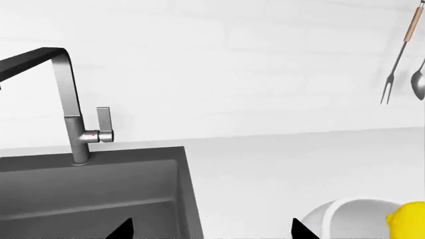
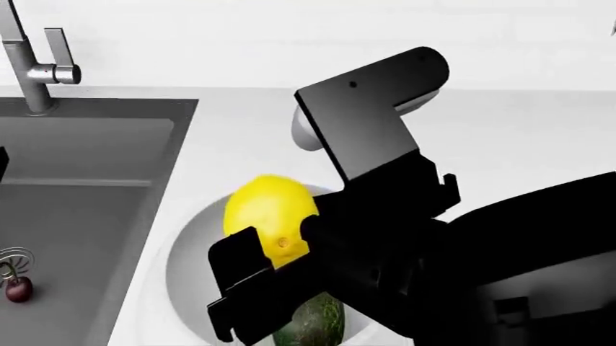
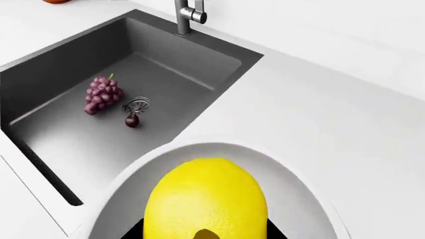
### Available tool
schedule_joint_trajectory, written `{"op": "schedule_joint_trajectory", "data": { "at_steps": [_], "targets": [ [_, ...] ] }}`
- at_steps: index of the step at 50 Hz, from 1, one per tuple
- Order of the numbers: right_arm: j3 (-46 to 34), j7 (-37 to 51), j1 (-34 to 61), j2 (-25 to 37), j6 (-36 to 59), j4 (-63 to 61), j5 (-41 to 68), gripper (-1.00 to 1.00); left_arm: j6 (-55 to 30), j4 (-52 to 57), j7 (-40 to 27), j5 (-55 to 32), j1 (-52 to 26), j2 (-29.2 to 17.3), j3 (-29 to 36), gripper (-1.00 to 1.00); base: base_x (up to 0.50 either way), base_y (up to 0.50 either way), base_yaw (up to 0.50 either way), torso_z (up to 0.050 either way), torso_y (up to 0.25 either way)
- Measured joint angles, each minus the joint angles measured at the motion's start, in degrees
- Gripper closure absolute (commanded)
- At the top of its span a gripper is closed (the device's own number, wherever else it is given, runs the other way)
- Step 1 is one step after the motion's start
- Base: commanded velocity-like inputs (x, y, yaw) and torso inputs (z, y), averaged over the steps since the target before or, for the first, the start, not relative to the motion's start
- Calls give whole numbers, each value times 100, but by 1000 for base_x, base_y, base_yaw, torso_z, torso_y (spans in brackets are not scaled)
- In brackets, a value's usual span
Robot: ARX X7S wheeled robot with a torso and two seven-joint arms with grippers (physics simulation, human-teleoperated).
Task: There is a mixed pile of frozen fruits and vegetables on the counter. Locate all the frozen vegetables and place the items in a bowl on the counter. Take all the frozen fruits and defrost them in a running sink.
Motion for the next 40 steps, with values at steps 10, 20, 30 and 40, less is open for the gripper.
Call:
{"op": "schedule_joint_trajectory", "data": {
  "at_steps": [10, 20, 30, 40],
  "targets": [
    [26, 11, 181, 17, 13, 115, 24, -100, -29, 6, 1, -50, -19, -13, -10, -100, 0, 0, 0, 0, 0],
    [166, -26, 577, 49, -6, 372, 28, -100, -31, 18, 0, -67, -6, -15, -21, -100, 0, 0, 0, 0, 0],
    [477, -572, 1051, 319, 60, 747, -709, -100, -49, -12, 11, -91, -10, -106, -69, -100, 0, 0, 0, 0, 0],
    [846, -1562, 412, 1139, -428, 486, -2195, -100, -402, -226, -68, -176, -458, -121, -23, -100, 0, 0, 0, 0, 0]
  ]
}}
